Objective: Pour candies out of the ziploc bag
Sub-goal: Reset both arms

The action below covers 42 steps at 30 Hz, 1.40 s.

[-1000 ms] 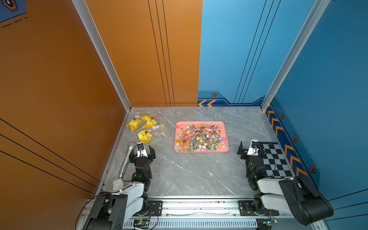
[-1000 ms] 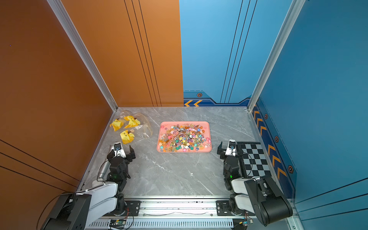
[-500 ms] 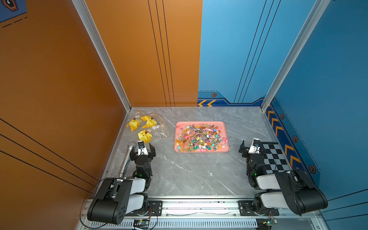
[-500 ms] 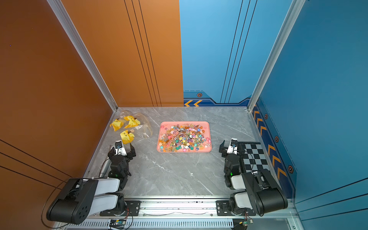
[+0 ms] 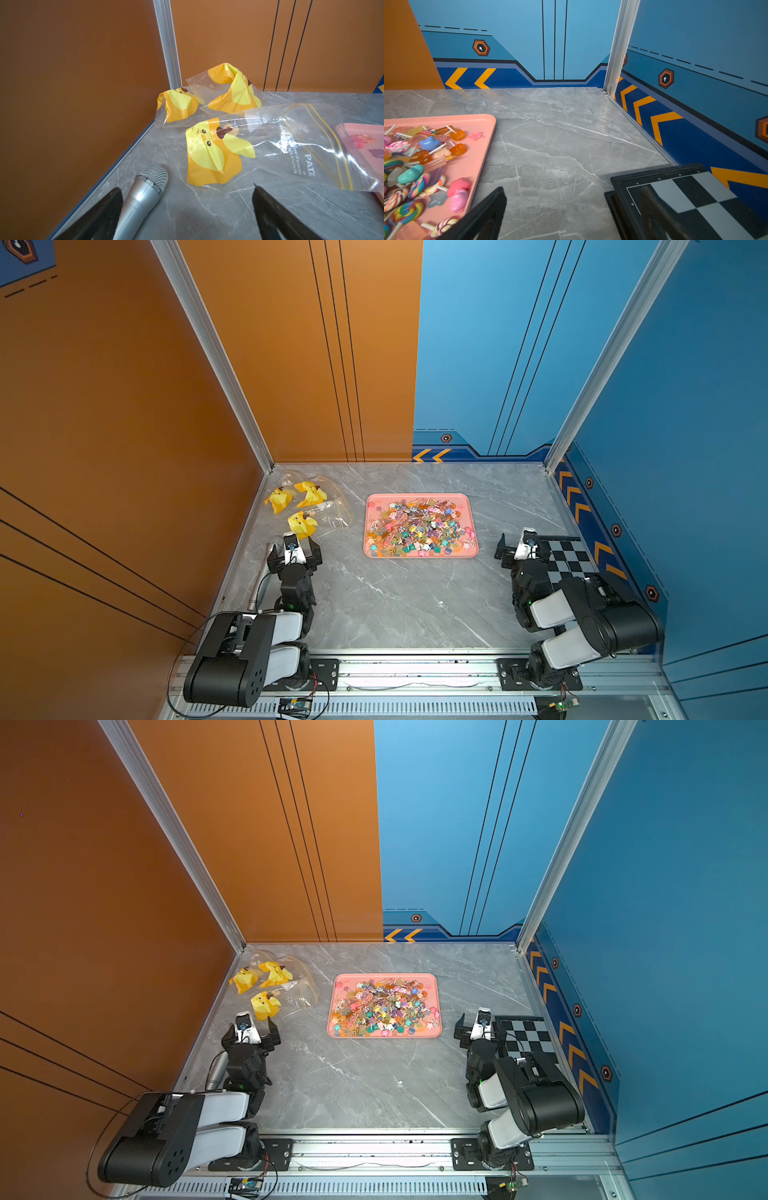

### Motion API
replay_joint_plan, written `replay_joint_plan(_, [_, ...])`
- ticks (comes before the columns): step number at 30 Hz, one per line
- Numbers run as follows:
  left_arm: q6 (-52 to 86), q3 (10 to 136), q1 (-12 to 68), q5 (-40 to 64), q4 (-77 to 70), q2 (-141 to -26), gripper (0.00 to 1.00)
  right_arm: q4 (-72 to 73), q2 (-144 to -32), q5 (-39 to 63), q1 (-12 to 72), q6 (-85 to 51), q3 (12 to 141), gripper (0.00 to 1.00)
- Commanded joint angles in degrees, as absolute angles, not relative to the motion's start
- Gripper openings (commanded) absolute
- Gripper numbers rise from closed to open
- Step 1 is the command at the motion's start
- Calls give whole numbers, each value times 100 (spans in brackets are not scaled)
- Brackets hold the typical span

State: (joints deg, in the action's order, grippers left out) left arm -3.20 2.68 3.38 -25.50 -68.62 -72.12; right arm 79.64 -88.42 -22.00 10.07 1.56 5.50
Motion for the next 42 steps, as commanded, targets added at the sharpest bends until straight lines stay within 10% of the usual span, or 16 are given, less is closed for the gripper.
replay_joint_plan(1, [-373,178,338,-2225,-7019,-7108,98,8135,-9016,-1934,992,294,679,100])
replay_joint_plan(24, [263,30,256,-2016,-7328,-7193,98,8123,-9191,-2032,1075,386,797,100])
replay_joint_plan(36, [-442,1084,586,-1245,-7777,-9246,98,7905,-9232,-2240,1050,321,996,100])
replay_joint_plan(42, [-565,1562,542,-777,-6469,-8983,98,5914,-8885,-1882,681,-91,1798,100])
